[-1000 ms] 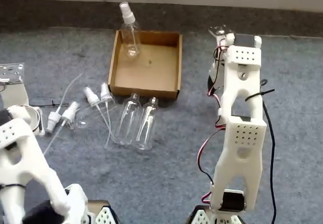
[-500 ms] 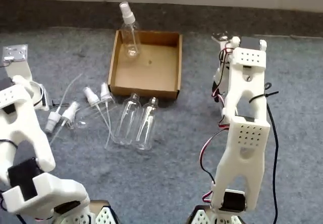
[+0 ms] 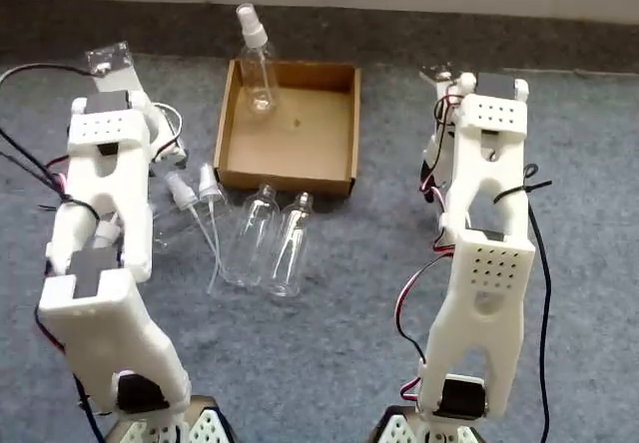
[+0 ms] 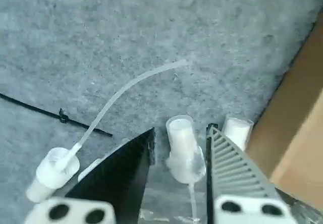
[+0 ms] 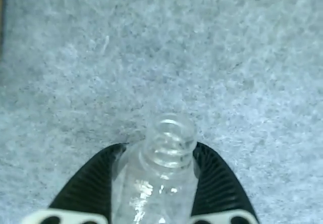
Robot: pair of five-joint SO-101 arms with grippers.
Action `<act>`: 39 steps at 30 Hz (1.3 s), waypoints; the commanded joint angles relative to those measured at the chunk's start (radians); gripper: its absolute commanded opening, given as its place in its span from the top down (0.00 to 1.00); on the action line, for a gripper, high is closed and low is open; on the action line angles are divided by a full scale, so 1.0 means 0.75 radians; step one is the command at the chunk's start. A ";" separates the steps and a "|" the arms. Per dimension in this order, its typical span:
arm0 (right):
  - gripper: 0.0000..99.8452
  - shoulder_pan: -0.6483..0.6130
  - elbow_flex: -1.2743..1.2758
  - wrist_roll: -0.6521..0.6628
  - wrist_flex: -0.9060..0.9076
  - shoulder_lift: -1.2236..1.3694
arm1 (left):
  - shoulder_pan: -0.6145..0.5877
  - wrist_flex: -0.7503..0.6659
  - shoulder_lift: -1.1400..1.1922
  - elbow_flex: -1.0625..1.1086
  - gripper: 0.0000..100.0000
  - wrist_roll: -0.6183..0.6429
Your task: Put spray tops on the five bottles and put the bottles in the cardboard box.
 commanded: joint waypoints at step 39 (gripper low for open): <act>1.00 0.009 -0.011 0.014 0.028 -0.032 | -0.015 0.309 0.296 -0.625 0.86 0.162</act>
